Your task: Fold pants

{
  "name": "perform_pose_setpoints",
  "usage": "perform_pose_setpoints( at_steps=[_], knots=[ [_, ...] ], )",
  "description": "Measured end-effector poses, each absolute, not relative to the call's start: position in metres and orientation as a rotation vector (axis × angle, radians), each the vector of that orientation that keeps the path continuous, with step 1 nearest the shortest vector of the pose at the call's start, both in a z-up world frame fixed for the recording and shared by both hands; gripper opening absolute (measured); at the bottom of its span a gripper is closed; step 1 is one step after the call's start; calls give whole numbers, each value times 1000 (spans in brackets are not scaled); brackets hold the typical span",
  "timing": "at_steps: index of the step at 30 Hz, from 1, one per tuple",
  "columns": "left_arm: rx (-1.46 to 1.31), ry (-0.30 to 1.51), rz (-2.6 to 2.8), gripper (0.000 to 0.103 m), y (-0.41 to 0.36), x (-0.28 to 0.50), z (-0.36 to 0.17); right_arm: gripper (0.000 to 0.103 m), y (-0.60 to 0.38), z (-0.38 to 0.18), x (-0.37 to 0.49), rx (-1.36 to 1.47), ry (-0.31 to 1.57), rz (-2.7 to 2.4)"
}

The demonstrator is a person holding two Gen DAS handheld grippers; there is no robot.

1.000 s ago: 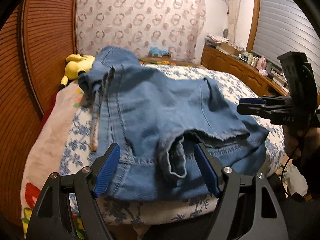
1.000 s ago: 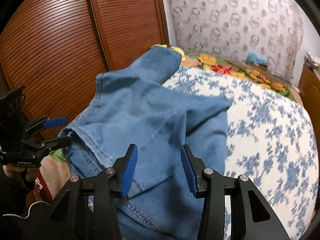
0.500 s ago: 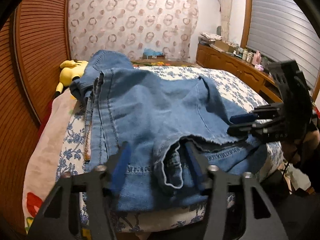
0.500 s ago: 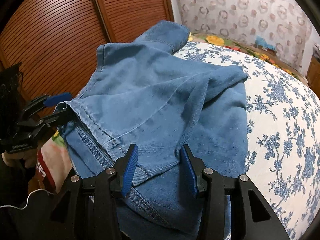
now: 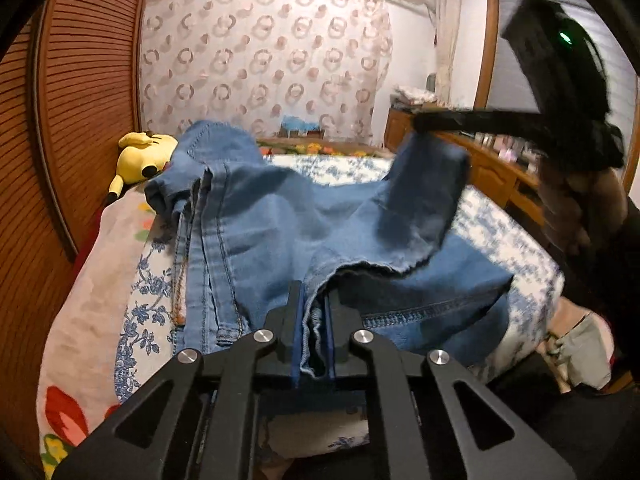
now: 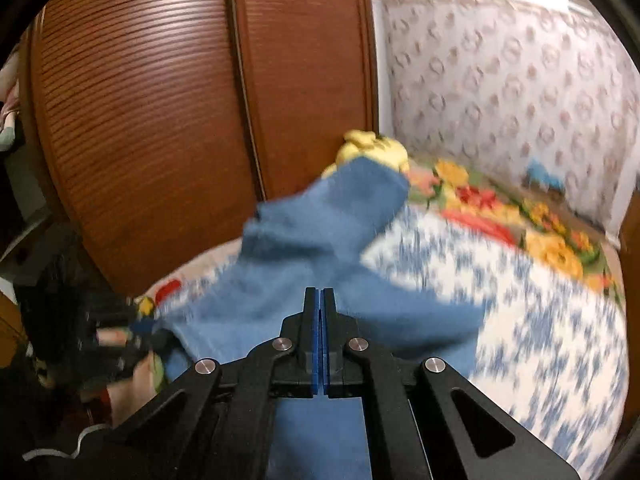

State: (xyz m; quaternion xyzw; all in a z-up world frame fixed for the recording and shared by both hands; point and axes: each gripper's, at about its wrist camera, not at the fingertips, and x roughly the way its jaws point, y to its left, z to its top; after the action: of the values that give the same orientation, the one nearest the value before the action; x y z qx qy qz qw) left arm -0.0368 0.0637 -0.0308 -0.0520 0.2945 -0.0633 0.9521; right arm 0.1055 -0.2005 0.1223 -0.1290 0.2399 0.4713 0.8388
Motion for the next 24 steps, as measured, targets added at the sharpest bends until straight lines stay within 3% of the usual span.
perform_pose_setpoints(
  at_steps=[7, 13, 24],
  knots=[
    [-107, 602, -116, 10, 72, -43, -28, 0, -151, 138, 108, -304, 487, 1048],
    [-132, 640, -107, 10, 78, -47, -42, 0, -112, 115, 116, -376, 503, 1056],
    [-122, 684, -83, 10, 81, -36, -57, 1, -159, 94, 124, -309, 606, 954]
  ],
)
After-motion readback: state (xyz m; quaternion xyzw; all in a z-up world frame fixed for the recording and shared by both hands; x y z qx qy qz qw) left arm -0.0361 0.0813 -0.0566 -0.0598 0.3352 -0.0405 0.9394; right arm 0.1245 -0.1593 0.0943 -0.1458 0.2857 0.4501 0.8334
